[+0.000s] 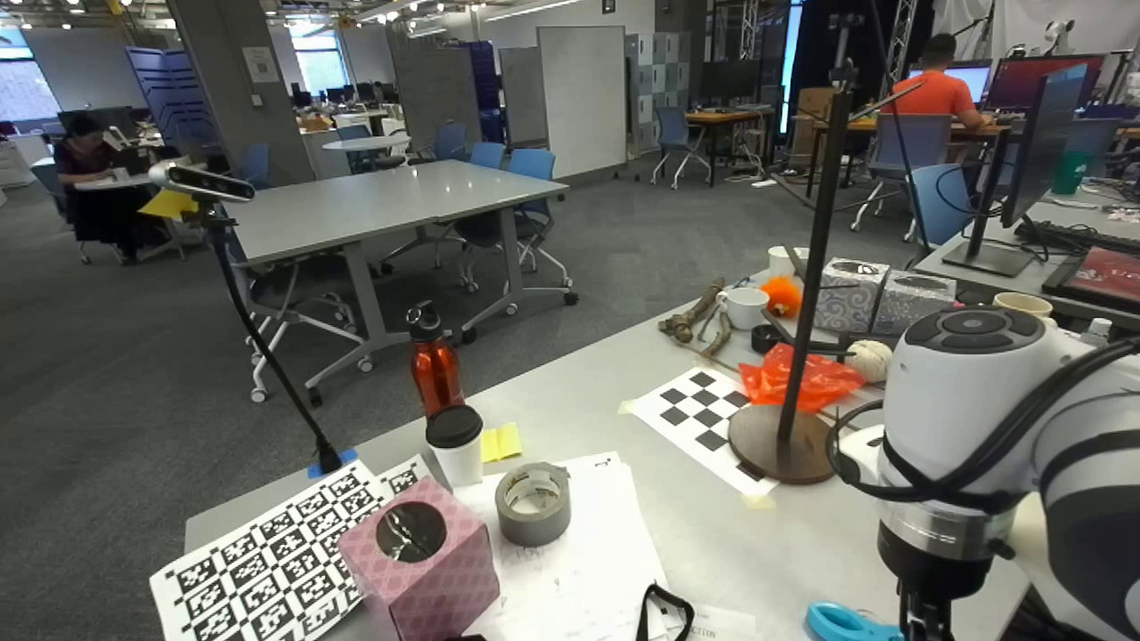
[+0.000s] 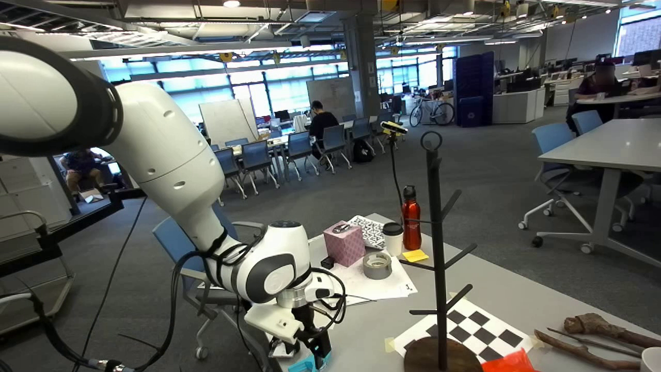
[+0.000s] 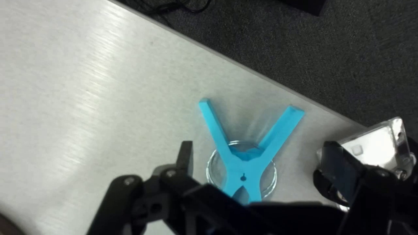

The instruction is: Place the blue peg on the black stand

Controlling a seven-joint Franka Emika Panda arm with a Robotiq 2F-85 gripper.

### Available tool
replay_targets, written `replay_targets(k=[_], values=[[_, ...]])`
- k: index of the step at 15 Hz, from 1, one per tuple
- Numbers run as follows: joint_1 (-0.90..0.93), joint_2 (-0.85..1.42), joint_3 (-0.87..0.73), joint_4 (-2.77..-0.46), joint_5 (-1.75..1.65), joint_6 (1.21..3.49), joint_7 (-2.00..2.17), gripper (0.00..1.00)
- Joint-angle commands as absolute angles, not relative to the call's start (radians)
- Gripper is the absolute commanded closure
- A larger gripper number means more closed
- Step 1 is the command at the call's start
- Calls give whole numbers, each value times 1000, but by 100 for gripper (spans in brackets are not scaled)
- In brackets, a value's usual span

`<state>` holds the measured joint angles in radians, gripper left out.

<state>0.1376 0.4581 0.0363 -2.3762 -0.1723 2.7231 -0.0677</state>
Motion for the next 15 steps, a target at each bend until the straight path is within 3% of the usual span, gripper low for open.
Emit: replay_targets(k=[1, 15], values=[[165, 499, -6, -2349, -229, 2777, -34, 0], [159, 622, 0, -2249, -212, 2810, -47, 0]])
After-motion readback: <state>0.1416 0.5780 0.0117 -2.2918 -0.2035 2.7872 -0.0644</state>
